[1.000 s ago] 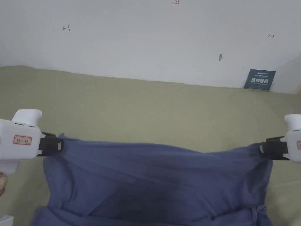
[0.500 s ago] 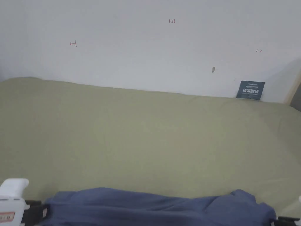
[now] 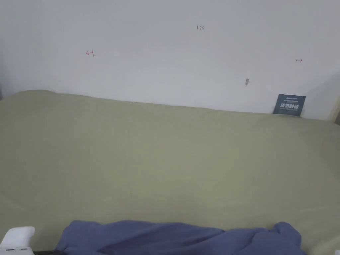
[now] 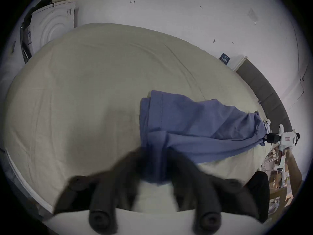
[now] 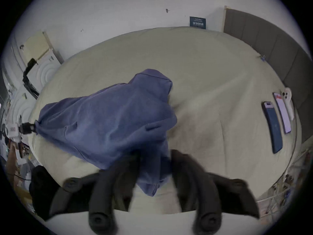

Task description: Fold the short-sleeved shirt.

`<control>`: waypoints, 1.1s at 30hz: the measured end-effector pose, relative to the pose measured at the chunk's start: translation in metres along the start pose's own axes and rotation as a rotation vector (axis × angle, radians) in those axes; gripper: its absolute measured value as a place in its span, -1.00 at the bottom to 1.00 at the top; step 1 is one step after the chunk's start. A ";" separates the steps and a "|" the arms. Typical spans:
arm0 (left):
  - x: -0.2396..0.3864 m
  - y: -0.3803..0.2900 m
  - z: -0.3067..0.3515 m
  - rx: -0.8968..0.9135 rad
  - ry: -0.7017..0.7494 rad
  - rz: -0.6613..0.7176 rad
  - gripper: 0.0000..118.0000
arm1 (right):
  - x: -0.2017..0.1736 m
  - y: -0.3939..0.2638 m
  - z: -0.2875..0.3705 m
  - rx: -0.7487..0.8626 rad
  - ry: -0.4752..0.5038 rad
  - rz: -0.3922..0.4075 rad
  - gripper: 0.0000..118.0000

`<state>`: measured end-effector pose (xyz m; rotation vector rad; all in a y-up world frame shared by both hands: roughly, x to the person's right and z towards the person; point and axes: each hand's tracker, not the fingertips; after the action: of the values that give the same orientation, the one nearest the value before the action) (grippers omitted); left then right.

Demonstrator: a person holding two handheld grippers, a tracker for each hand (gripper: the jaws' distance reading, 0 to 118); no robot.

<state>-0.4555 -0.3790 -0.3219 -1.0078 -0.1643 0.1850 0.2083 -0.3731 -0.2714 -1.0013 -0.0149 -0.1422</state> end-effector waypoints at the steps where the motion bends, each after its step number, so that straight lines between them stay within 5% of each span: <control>1: 0.000 0.002 0.004 -0.004 0.000 0.007 0.59 | -0.007 0.000 0.006 -0.004 -0.029 0.030 -0.21; 3: 0.005 0.004 0.022 0.029 -0.047 0.025 0.66 | -0.015 0.005 0.017 0.014 -0.043 0.086 0.48; 4: 0.008 0.007 0.031 0.045 -0.054 0.029 0.66 | -0.019 0.007 0.023 0.034 -0.051 0.107 0.62; 10: 0.028 0.022 0.068 0.147 -0.083 -0.015 0.64 | -0.046 0.022 0.053 0.107 -0.053 0.082 0.59; 11: 0.031 0.024 0.071 0.155 -0.092 -0.021 0.59 | -0.049 0.024 0.056 0.113 -0.044 0.058 0.54; 12: 0.034 0.024 0.073 0.167 -0.106 -0.025 0.31 | -0.050 0.025 0.057 0.112 -0.028 0.033 0.23; 14: 0.035 0.024 0.071 0.180 -0.113 -0.024 -0.68 | -0.054 0.025 0.058 0.111 -0.002 0.009 -0.78; 15: 0.036 0.025 0.068 0.181 -0.098 -0.020 -0.98 | -0.057 0.024 0.055 0.110 -0.015 0.002 -0.86; 17: 0.034 0.025 0.063 0.186 -0.036 0.005 -1.00 | -0.063 0.019 0.054 0.117 -0.036 -0.004 -0.88; 20: 0.018 0.027 0.053 0.132 -0.161 0.102 -1.00 | -0.068 0.010 0.050 0.119 -0.010 0.008 -0.88; 24: -0.007 0.038 0.039 0.104 -0.151 0.134 -1.00 | -0.075 0.010 0.050 0.115 -0.023 0.063 -0.88; 28: -0.038 0.048 0.021 0.007 -0.328 0.211 -0.99 | -0.075 0.013 0.050 0.118 -0.008 0.058 -0.88; 30: -0.047 0.050 0.015 -0.001 -0.360 0.224 -0.93 | -0.075 0.016 0.050 0.118 -0.011 0.064 -0.88; 31: -0.053 0.050 0.010 -0.013 -0.356 0.273 -0.64 | -0.075 0.015 0.049 0.118 -0.014 0.070 -0.88; 32: -0.059 0.049 0.003 -0.018 -0.384 0.316 -0.04 | -0.076 0.013 0.048 0.118 -0.019 0.079 -0.88; 33: -0.063 0.047 -0.005 -0.034 -0.412 0.329 0.79 | -0.080 0.013 0.050 0.117 -0.025 0.087 -0.88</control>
<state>-0.5192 -0.3729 -0.3673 -1.0176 -0.3766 0.6936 0.1335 -0.3151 -0.2617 -0.8857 -0.0018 -0.0484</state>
